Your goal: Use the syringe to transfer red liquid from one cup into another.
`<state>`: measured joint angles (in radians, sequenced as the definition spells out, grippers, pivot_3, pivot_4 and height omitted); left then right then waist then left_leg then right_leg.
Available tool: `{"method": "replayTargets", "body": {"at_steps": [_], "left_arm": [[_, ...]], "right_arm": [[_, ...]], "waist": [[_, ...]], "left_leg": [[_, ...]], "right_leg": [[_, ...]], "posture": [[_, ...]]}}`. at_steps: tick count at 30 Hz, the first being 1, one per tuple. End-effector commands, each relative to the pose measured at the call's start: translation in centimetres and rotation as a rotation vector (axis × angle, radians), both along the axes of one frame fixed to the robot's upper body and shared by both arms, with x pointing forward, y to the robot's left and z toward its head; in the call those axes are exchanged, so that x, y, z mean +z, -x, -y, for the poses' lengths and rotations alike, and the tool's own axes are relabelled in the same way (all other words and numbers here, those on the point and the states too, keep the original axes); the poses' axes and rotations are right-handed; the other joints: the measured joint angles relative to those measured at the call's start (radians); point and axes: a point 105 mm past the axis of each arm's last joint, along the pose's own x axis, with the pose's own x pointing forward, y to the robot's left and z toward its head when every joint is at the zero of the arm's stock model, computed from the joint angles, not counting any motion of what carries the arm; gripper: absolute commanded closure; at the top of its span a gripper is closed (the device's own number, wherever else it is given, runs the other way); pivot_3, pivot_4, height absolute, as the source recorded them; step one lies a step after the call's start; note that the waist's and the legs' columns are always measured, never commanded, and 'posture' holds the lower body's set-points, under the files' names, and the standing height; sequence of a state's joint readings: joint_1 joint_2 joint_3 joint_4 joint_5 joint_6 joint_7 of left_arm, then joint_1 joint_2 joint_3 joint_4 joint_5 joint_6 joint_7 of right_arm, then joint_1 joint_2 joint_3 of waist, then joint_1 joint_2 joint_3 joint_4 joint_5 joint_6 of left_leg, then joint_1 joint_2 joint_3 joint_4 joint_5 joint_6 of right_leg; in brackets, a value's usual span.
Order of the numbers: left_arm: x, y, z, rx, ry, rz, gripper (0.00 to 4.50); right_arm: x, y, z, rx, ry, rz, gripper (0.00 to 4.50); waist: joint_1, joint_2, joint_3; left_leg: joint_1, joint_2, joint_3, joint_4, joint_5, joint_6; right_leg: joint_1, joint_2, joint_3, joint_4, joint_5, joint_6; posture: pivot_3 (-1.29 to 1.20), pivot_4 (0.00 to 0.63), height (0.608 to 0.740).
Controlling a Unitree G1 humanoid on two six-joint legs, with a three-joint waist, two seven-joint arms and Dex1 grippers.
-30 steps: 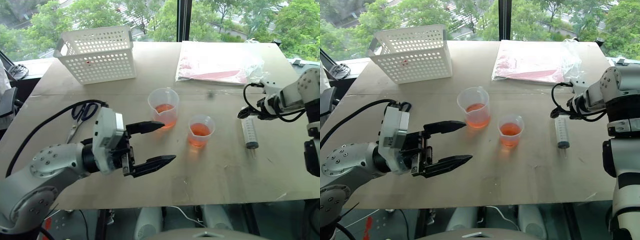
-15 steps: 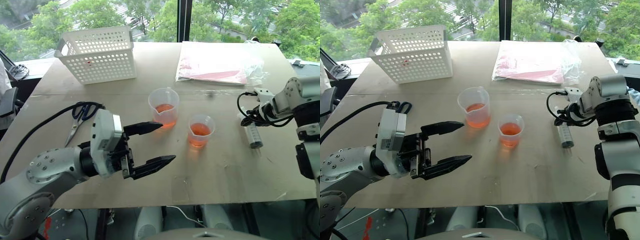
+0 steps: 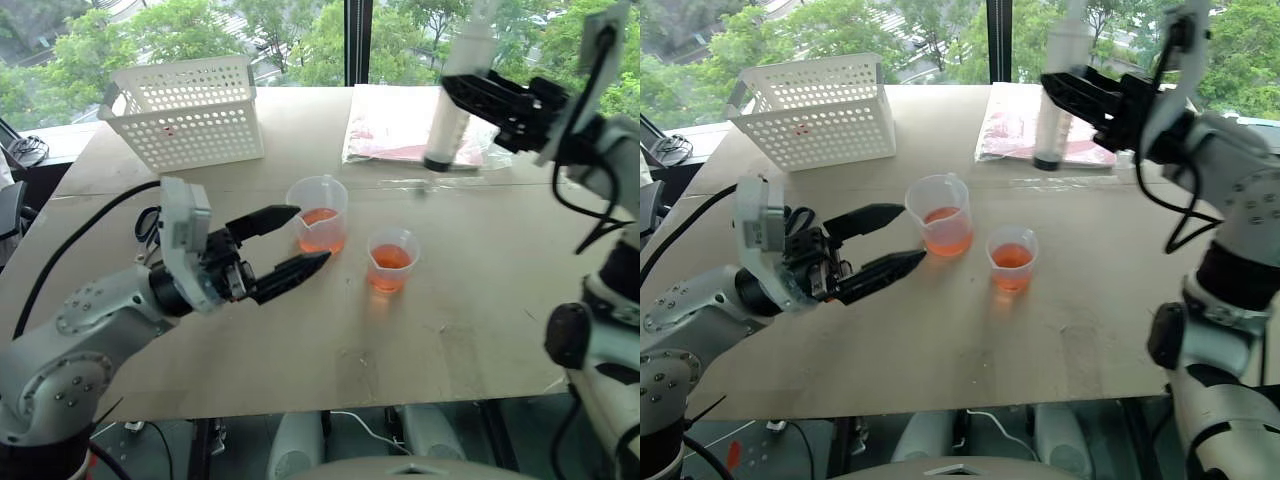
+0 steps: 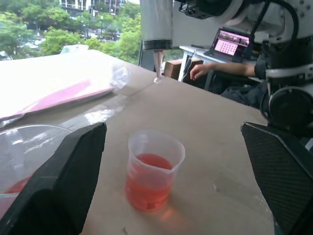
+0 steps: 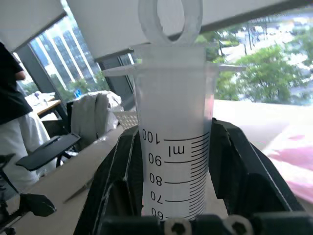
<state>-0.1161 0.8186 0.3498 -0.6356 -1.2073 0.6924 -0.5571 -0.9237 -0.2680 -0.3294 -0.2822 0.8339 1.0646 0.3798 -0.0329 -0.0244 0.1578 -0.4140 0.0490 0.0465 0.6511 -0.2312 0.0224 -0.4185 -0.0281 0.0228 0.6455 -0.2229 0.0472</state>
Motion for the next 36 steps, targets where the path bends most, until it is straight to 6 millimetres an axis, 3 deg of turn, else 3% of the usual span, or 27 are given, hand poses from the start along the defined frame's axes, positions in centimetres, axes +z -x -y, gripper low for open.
{"method": "replayTargets", "body": {"at_steps": [1,7,14,18,23,29,36], "left_arm": [[2.5,-1.9,-2.2,0.132,0.034,0.088,0.0],[6.5,-5.0,-7.2,0.405,-0.004,0.227,0.0],[8.9,-6.4,-9.6,0.539,-0.117,0.213,0.0],[9.3,-5.8,-7.6,0.345,-0.223,0.188,0.0],[9.0,-6.1,-6.6,0.203,-0.3,0.143,0.0],[9.2,-9.4,-5.6,0.191,-0.371,0.16,0.0],[7.7,-10.6,-4.0,0.109,-0.457,0.184,0.0]], "right_arm": [[0.9,0.4,-3.5,-0.044,-0.059,0.192,3.06],[-1.9,-0.7,-9.3,-0.044,-0.036,0.283,3.06],[-6.8,-1.2,-11.3,0.012,0.11,0.265,3.06],[-9.4,-1.8,-12.1,0.009,0.209,0.227,3.06],[-10.4,-2.1,-12.5,0.017,0.252,0.22,3.06],[-10.3,-2.2,-13.2,0.033,0.242,0.237,3.06],[-9.7,-1.4,-13.9,0.084,0.19,0.239,3.06]], "waist": [[0.0,0.0,0.0],[0.002,-0.001,0.0],[0.004,-0.003,0.001],[-0.002,-0.004,0.002],[-0.005,-0.003,0.002],[-0.001,-0.004,0.002],[-0.007,-0.005,0.002]], "left_leg": [[0.0,0.0,0.0,0.0,0.0,0.0],[-0.004,-0.004,0.002,0.0,0.0,-0.001],[-0.004,-0.005,0.002,-0.002,0.0,-0.001],[-0.004,-0.005,0.001,-0.002,0.0,-0.002],[-0.003,-0.005,0.001,-0.002,0.001,-0.003],[-0.003,-0.005,0.001,-0.001,0.001,-0.002],[-0.005,-0.005,0.002,-0.002,0.001,-0.003]], "right_leg": [[0.0,0.0,0.0,0.0,0.0,0.0],[-0.001,-0.006,0.0,-0.004,0.002,-0.003],[-0.001,-0.007,-0.002,-0.004,0.001,-0.002],[-0.001,-0.007,-0.003,-0.002,0.001,-0.002],[-0.001,-0.007,-0.002,-0.001,0.001,-0.002],[-0.001,-0.006,-0.003,-0.001,0.001,-0.002],[-0.004,-0.006,-0.001,-0.001,0.001,-0.002]], "posture": [[0.0,0.15,0.74],[0.0,0.15,0.74],[0.0,0.15,0.74],[0.0,0.15,0.74],[0.0,0.15,0.74],[0.0,0.15,0.74],[0.0,0.15,0.74]]}}
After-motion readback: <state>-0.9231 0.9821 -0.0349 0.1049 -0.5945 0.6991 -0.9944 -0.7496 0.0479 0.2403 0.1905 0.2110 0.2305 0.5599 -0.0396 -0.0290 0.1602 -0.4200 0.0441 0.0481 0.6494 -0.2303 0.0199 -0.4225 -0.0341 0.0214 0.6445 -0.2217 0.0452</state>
